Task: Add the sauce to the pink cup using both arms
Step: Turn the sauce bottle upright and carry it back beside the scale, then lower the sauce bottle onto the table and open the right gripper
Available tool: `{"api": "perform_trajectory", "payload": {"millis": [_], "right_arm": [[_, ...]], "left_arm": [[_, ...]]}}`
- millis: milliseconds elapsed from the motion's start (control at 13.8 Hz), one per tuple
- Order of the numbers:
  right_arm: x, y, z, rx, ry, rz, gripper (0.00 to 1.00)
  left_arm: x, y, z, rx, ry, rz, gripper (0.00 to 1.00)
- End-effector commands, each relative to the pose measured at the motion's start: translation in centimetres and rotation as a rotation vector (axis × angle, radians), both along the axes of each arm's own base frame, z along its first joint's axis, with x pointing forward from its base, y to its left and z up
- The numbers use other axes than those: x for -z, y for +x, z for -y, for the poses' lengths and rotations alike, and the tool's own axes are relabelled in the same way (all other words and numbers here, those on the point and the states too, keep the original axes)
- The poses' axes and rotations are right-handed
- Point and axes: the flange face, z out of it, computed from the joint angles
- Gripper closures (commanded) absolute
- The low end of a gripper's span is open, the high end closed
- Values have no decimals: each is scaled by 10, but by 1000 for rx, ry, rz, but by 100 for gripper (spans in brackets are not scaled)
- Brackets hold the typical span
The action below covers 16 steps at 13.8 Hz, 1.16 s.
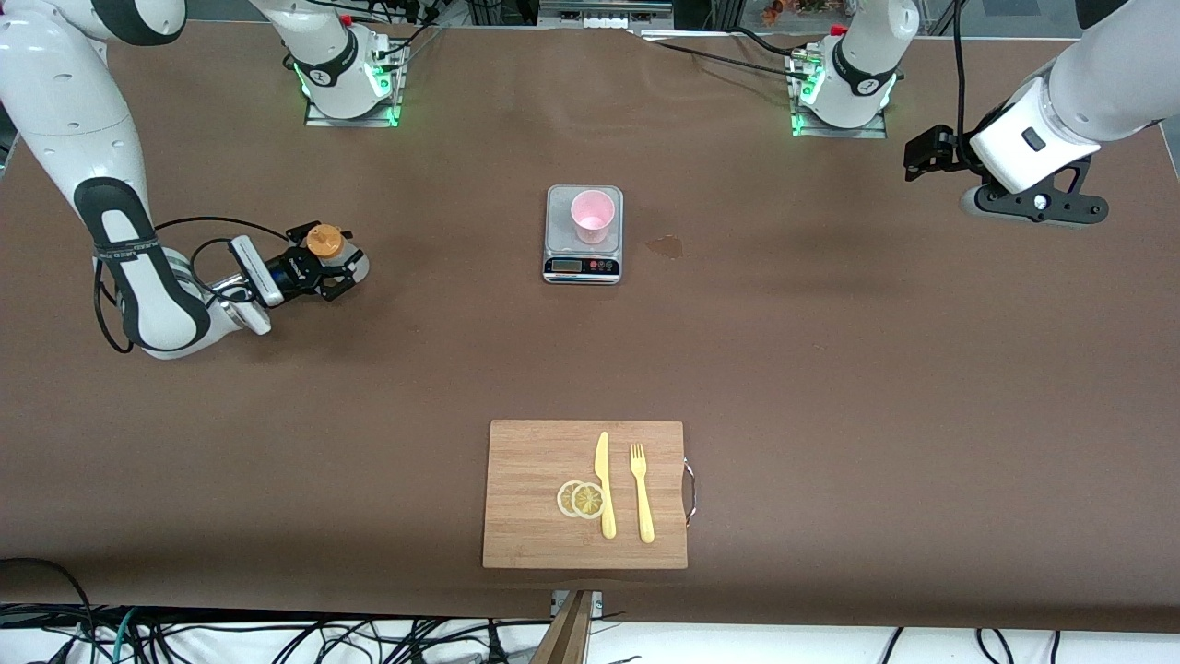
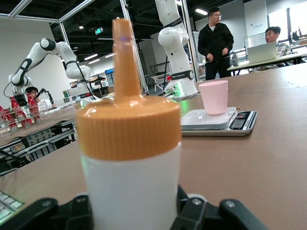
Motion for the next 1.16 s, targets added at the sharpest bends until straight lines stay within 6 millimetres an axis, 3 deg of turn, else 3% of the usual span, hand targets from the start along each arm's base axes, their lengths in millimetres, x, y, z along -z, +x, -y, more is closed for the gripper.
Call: {"api": "perform_trajectory", "payload": {"millis": [0,218,509,655,800,1091], "right_arm": [[-2,-2,10,-11,20,-12,0],[-11,9,27,-35,-14,23,0],[-31,24,64,-129,-111,80,0],[-51,38,75,-159,-155,137,0],[-94,57,83,-169,-218,222,0],[-189,71,92,-170,-419,311,0]], "left_arm": [[-6,1,-1,3,18,0,0],[-6,0,-1,3,19,-2,0],[-6,1,-1,3,19,-3,0],[-6,1,-1,3,19,-3,0],[-6,1,-1,3,19,-3,0],[-6,0,0,5,19,-3,0]]}}
